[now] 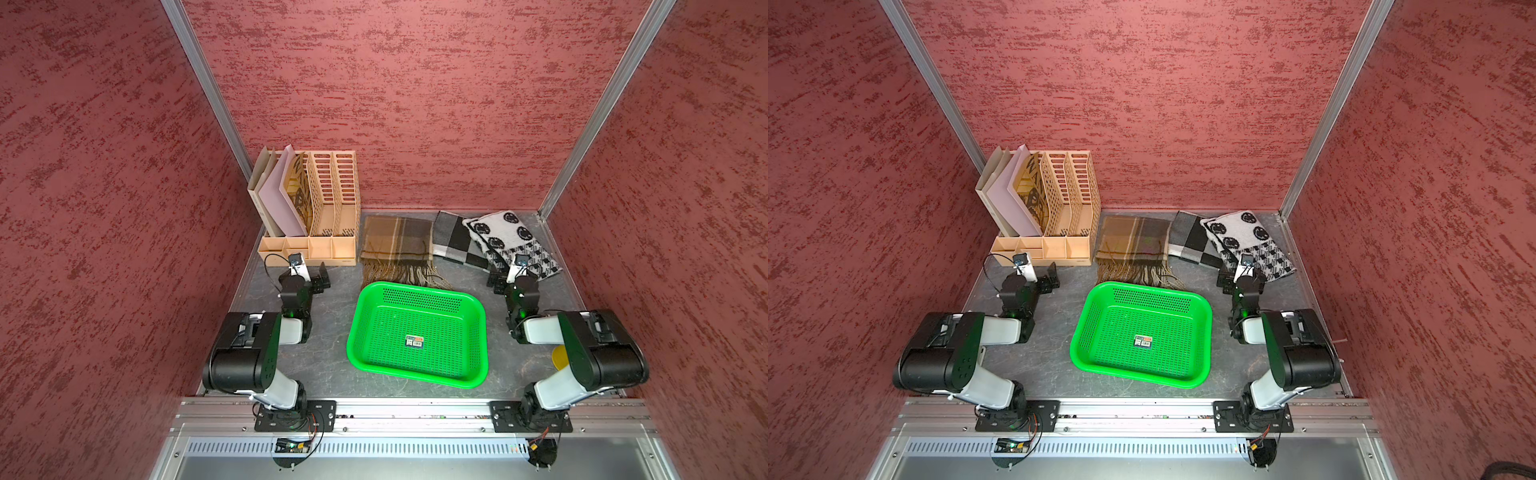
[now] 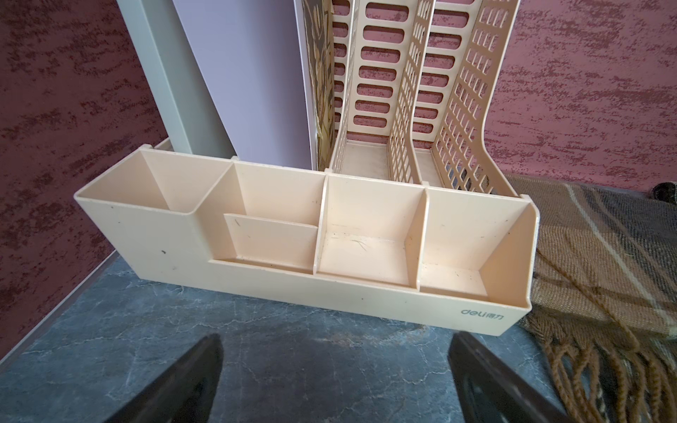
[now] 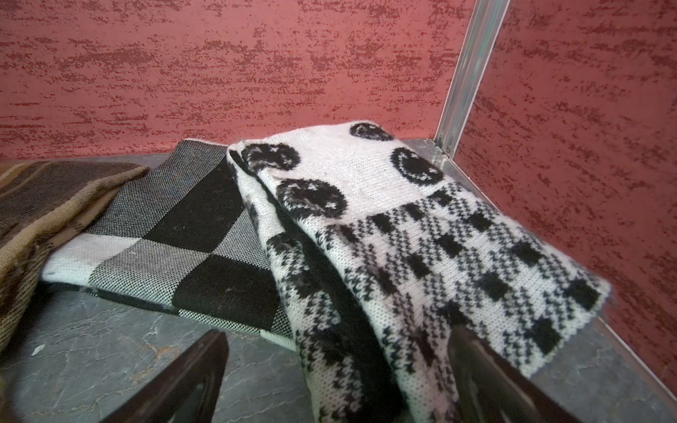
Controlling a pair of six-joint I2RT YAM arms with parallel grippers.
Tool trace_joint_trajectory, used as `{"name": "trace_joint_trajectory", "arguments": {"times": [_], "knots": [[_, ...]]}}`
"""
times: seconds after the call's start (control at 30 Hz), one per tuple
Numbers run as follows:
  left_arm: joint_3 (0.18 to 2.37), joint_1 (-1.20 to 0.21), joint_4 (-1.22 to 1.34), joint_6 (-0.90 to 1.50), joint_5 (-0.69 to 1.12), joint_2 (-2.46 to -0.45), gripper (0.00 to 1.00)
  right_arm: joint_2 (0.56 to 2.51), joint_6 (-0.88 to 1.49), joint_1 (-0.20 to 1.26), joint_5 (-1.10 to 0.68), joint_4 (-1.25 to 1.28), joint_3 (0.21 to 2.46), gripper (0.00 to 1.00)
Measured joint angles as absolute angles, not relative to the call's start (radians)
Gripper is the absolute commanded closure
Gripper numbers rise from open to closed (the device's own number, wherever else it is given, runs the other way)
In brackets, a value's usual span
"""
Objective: Put the folded scarf in the basket
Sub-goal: Move the scarf to the center of the board.
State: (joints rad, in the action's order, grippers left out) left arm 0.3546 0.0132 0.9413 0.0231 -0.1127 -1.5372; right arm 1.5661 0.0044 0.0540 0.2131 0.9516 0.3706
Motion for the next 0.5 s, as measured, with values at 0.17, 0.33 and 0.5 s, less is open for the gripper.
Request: {"name": "trace_joint_trajectory", "arguments": {"times": [0.17,0.33,0.5], "knots": [[0.355,0.013,0.941,0.023,-0.113,-1.537,0.00,1.566,0.004,0.054,0.213,0.952,0.371,0.01],[0.325,0.008,0.964,0.022,-0.123,-1.521,0.00,1.554,0.004,0.054,0.213,0.951,0.364,0.01],[0.258,-0.109,0.895,-0.030,-0.222,-1.299,0.00,1.312,-0.049,0.161,0.295,0.850,0.323,0.02]]}}
